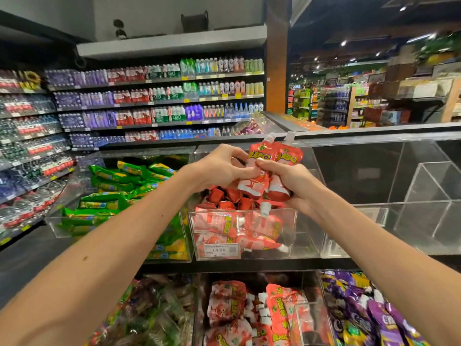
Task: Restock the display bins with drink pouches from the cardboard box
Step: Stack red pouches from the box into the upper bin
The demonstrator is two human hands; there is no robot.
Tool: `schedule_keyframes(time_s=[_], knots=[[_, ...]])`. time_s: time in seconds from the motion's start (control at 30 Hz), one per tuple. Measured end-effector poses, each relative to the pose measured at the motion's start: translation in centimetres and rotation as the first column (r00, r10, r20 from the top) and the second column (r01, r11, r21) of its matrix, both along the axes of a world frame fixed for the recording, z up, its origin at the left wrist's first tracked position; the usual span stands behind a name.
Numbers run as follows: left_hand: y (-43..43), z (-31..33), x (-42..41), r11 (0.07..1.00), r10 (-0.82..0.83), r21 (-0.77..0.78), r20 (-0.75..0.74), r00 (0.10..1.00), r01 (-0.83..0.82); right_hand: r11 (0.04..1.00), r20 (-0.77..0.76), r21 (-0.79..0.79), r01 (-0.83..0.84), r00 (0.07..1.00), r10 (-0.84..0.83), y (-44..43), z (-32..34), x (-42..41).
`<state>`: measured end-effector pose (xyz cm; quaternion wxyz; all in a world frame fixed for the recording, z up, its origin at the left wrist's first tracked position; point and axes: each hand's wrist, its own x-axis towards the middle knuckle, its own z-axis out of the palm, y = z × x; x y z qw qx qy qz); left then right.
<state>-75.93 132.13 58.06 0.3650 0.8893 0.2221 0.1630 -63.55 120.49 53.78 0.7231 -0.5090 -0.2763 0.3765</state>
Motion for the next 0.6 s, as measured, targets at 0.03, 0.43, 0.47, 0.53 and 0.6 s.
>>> schedule_keyframes(time_s=[0.03, 0.43, 0.47, 0.53, 0.6], knots=[[0.5, 0.0, -0.1, 1.0, 0.009, 0.025, 0.028, 1.0, -0.009, 1.0, 0.003, 0.0, -0.01, 1.0, 0.01, 0.1, -0.1, 0.0], [5.3, -4.8, 0.3, 0.6, 0.372, 0.798, -0.337, 0.865, 0.053, 0.99, 0.012, -0.075, 0.119, 0.993, -0.118, -0.3, -0.3, 1.8], [5.6, -5.1, 0.3, 0.59, 0.373, 0.805, -0.336, 0.865, 0.058, 0.99, 0.019, -0.079, 0.117, 0.993, -0.116, -0.2, -0.5, 1.8], [6.1, -5.4, 0.5, 0.579, 0.371, 0.81, -0.361, 0.856, 0.09, 0.99, 0.029, -0.081, 0.113, 0.993, -0.111, -0.1, -0.8, 2.0], [6.1, -5.1, 0.6, 0.605, 0.364, 0.788, -0.404, 0.839, 0.116, 0.99, 0.037, -0.094, 0.101, 0.995, -0.098, 0.1, -1.1, 2.2]])
